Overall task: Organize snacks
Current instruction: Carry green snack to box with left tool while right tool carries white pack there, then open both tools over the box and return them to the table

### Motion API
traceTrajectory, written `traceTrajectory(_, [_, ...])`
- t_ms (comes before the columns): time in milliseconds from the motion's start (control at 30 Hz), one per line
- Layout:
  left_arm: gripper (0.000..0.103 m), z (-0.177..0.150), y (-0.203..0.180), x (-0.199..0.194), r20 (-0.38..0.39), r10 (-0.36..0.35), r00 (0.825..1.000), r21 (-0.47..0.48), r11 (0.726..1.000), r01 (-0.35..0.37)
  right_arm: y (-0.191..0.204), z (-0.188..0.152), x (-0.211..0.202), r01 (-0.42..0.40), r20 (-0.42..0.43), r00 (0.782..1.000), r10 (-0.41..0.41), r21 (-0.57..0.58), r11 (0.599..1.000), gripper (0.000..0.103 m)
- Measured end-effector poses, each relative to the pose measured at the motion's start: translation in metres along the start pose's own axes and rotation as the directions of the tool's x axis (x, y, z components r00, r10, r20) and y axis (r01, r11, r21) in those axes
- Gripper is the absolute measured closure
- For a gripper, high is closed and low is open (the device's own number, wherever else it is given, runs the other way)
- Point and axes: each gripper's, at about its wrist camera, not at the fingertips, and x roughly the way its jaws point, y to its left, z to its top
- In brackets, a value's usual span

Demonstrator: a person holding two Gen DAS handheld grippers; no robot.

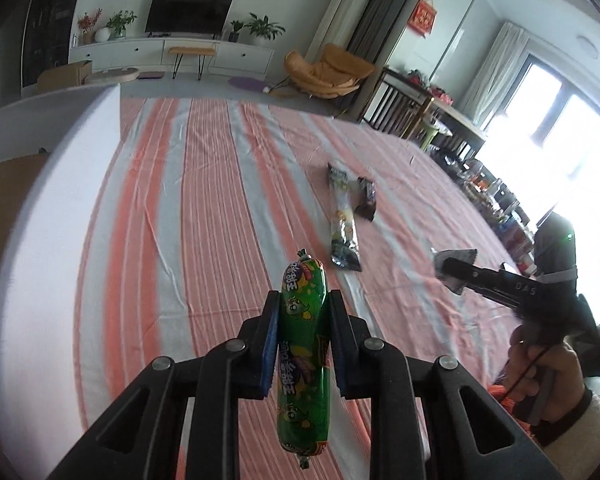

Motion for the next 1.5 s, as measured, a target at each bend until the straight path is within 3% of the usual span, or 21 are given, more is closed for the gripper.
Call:
traceTrajectory(233, [0.081,0.011,0.015,-0.058,0.091,-0.026,0.995,-0.045,0.999,0.03,0.045,0.005,-0.004,-0.109,0.006,0.994,0.109,-0.024,0.994,0.072])
traceTrajectory(467, [0.081,0.029,0.062,-0.131,0.229,0.026,0.973,-0.139,0.99,0.007,0.146,0.009,0.012,-0.233,-0.036,0.973,0.23,-0.149,0.961,0.072])
traceTrajectory(533, [0.081,0.033,0.085,-0.156,0.267,0.082,0.96,-0.174,0.984,-0.036,0.175,0.01,0.016,-0.289,-0.051,0.957,0.285,-0.167,0.943,0.072])
traceTrajectory(600, [0.081,0.035,0.109,-0.178,0.281,0.177,0.943,-0.202,0.972,-0.122,0.211,0.011,0.021,-0.36,-0.076,0.933,0.352,-0.194,0.912,0.072])
traceTrajectory(700, [0.081,0.031,0.146,-0.2,0.263,0.285,0.922,-0.267,0.94,-0.214,0.263,0.01,0.033,-0.445,-0.128,0.895,0.427,-0.23,0.866,0.072])
traceTrajectory(767, [0.081,0.024,0.168,-0.209,0.243,0.353,0.904,-0.31,0.911,-0.272,0.292,0.005,0.045,-0.483,-0.174,0.875,0.452,-0.243,0.841,0.071])
traceTrajectory(900, [0.081,0.008,0.202,-0.208,0.161,0.47,0.868,-0.347,0.85,-0.396,0.336,-0.017,0.074,-0.506,-0.274,0.857,0.436,-0.29,0.812,0.07])
traceTrajectory(933, [0.08,0.004,0.207,-0.205,0.139,0.492,0.86,-0.355,0.835,-0.42,0.343,-0.025,0.083,-0.494,-0.306,0.86,0.409,-0.298,0.816,0.067])
traceTrajectory(967, [0.073,0.001,0.213,-0.2,0.11,0.516,0.849,-0.362,0.817,-0.45,0.347,-0.032,0.094,-0.48,-0.339,0.862,0.377,-0.303,0.823,0.057])
traceTrajectory(1000, [0.051,-0.001,0.22,-0.194,0.078,0.539,0.839,-0.368,0.798,-0.478,0.347,-0.039,0.102,-0.471,-0.362,0.861,0.356,-0.306,0.828,0.04])
traceTrajectory(1067, [0.017,-0.009,0.226,-0.182,0.043,0.573,0.818,-0.387,0.765,-0.515,0.337,-0.045,0.104,-0.431,-0.339,0.885,0.32,-0.331,0.839,0.037])
traceTrajectory(1100, [0.016,-0.011,0.225,-0.179,0.05,0.582,0.811,-0.397,0.757,-0.519,0.328,-0.046,0.102,-0.394,-0.311,0.906,0.289,-0.363,0.845,0.036])
traceTrajectory(1167, [0.015,-0.01,0.22,-0.172,0.074,0.57,0.818,-0.398,0.769,-0.5,0.296,-0.044,0.098,-0.278,-0.231,0.953,0.195,-0.42,0.864,0.035])
traceTrajectory(1233, [0.015,-0.003,0.207,-0.161,0.095,0.525,0.846,-0.379,0.805,-0.457,0.253,-0.038,0.092,-0.149,-0.15,0.984,0.093,-0.424,0.894,0.033])
traceTrajectory(1300, [0.015,0.0,0.183,-0.152,0.123,0.479,0.869,-0.345,0.842,-0.415,0.203,-0.03,0.089,-0.005,-0.07,0.997,-0.025,-0.398,0.917,0.03])
traceTrajectory(1333, [0.015,0.002,0.172,-0.146,0.132,0.457,0.88,-0.329,0.857,-0.396,0.173,-0.026,0.087,0.088,-0.028,0.994,-0.106,-0.378,0.922,0.03])
traceTrajectory(1400, [0.015,0.009,0.141,-0.135,0.15,0.395,0.906,-0.284,0.895,-0.343,0.114,-0.022,0.081,0.279,0.042,0.959,-0.281,-0.319,0.906,0.03])
traceTrajectory(1500, [0.009,0.013,0.085,-0.109,0.145,0.268,0.952,-0.186,0.953,-0.24,0.039,-0.023,0.061,0.484,0.117,0.875,-0.47,-0.189,0.854,0.03])
